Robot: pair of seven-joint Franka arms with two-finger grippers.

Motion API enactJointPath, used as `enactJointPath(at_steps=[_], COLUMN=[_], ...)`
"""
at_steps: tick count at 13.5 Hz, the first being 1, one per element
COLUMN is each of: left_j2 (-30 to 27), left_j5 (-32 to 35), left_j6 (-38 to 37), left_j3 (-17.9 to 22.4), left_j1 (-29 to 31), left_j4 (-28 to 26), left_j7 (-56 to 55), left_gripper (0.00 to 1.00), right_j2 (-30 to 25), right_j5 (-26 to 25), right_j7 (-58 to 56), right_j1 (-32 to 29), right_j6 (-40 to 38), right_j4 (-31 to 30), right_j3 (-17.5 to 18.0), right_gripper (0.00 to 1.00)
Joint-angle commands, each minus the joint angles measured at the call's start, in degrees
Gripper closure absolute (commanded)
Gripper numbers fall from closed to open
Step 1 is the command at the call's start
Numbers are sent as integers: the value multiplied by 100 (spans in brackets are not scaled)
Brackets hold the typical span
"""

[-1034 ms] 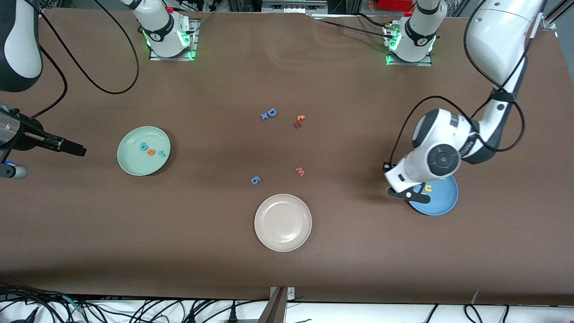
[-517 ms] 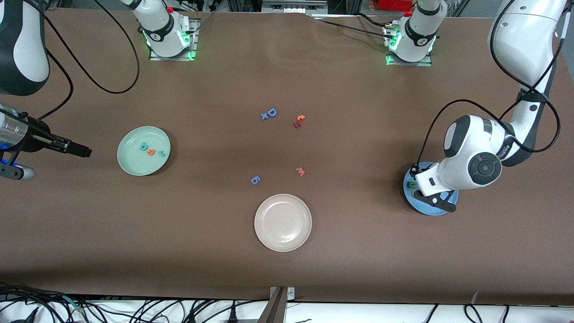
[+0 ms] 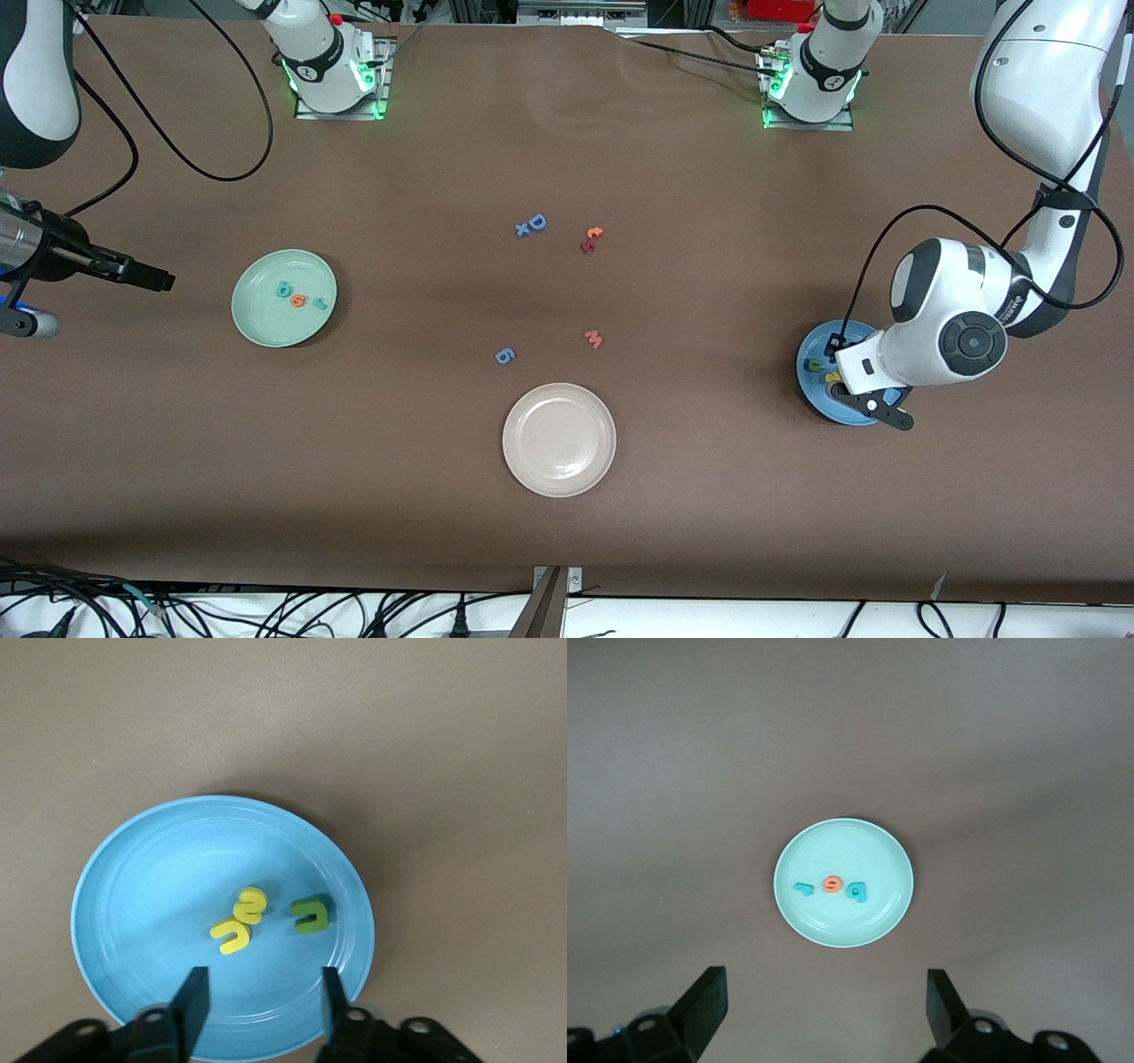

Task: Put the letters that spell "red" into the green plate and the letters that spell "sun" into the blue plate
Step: 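Release the yellow 2 on the blue plate and raise the left arm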

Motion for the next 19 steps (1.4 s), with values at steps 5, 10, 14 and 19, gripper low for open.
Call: enactJointPath(at_steps=[5, 10, 14, 19], left_j2=[25, 42, -19, -730], left_j5=[84, -259, -400, -1074], left_j6=[-121, -1350, -2063, -2046], left_j3=[-4, -13, 66, 1618], left_j1=[8, -44, -114, -1175], left_j4=[304, 1384, 1982, 1615], left_j7=[-83, -286, -664, -655], left_gripper=[0, 0, 0, 0], right_j2=[-259, -443, -620, -690], right_j5=[47, 65, 100, 109], right_j7=[56, 47, 64, 30], right_j1=[1, 1, 10, 10], right_j6=[-478, -488, -417, -181], right_j4=[-104, -52, -78, -87], right_j3=[44, 71, 97, 150], right_gripper=[1, 1, 1, 1])
